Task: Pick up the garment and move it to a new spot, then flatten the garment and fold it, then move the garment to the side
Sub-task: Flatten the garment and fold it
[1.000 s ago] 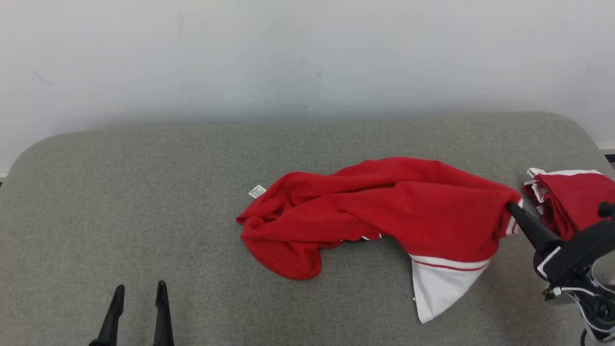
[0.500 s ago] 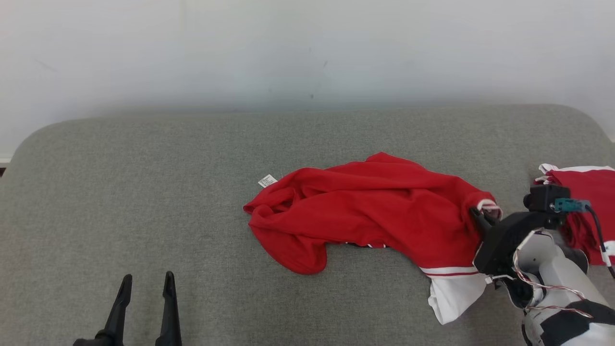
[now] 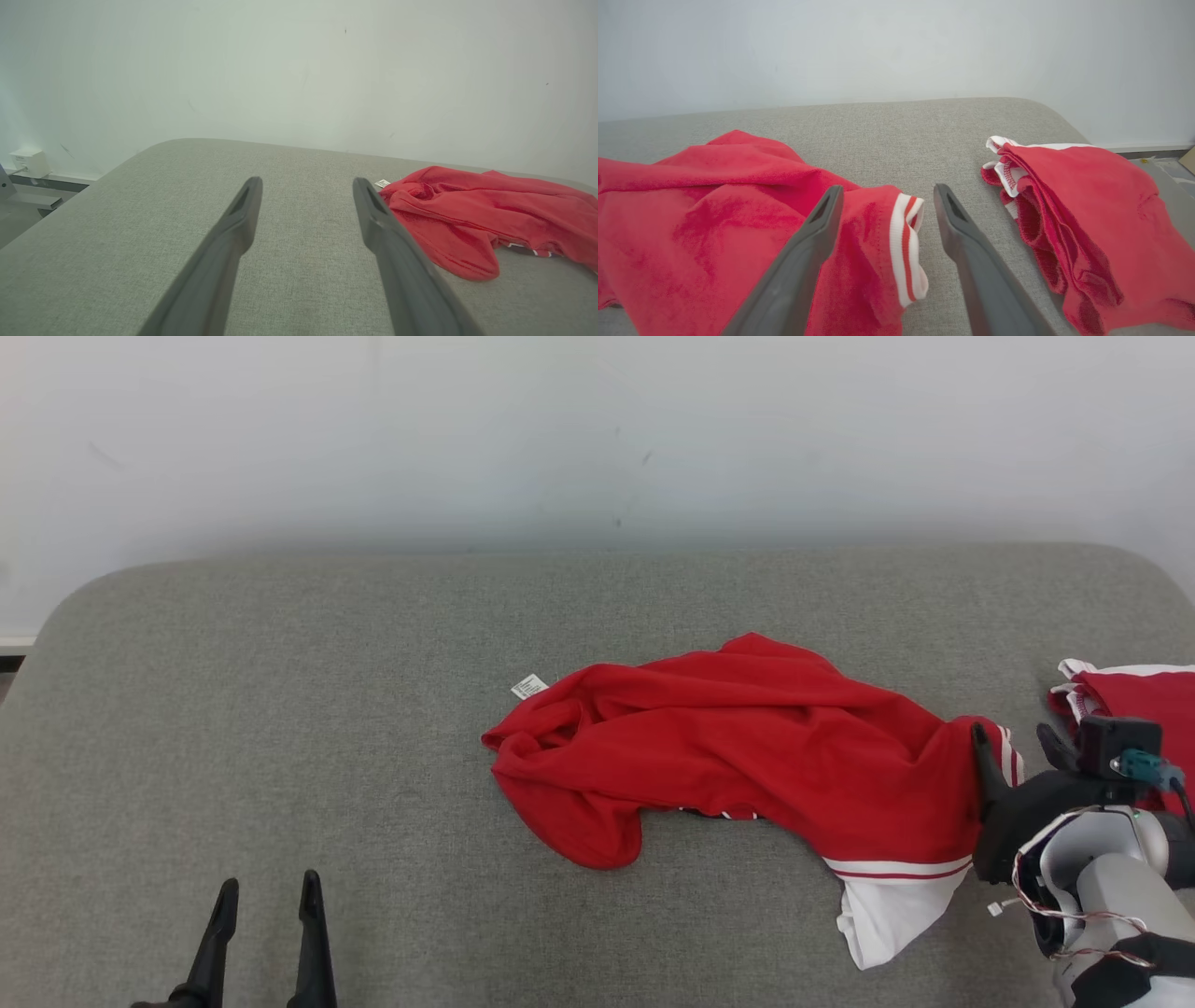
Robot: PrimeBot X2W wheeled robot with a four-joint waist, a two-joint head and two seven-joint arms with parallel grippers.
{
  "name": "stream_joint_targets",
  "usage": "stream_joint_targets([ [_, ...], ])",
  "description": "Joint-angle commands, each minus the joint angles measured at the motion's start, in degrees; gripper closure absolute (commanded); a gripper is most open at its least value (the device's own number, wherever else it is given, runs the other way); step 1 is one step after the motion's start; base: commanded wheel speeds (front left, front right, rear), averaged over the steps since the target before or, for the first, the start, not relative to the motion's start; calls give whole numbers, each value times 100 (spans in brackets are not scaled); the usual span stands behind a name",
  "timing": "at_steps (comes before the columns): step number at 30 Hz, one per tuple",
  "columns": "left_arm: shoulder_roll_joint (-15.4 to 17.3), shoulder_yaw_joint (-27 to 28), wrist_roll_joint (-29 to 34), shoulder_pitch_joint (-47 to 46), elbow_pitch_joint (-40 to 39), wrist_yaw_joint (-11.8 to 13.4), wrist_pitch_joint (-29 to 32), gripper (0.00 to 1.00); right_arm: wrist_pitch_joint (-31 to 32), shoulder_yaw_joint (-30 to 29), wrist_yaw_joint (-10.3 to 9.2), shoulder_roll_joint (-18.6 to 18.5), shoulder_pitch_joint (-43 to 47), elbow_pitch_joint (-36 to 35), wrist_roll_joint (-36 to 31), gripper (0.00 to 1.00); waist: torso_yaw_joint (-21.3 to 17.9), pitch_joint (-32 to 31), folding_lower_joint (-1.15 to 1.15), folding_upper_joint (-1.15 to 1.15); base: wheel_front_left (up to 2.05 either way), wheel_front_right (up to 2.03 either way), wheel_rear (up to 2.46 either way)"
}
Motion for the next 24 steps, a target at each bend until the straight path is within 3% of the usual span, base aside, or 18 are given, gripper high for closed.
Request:
stream_joint_targets([
  [1,2,26,-12,51,-2,24,-4,0,-121,-123,16,20,150,-117,-113,0,-81,-73,0,0,0,0,0],
  [7,2,71,-46,132,-49,66,-3,0,-473,-439,16,216,666,-764,-543,0,-254,-163,0,0,0,0,0],
  [9,2,74,-65,155,-63,88,-4,0,-649,-471,16,431,1056,-1321,-735,0,-348,-201,0,0,0,0,0],
  [13,2,65,-74,162,-67,102,-4,0,-864,-219,15,644,1583,-2015,-790,0,-437,-225,0,0,0,0,0],
  [24,3,36,-54,171,49,90,-4,0,-1130,581,15,800,2641,-3111,-681,0,-511,-311,0,0,0,0,0],
])
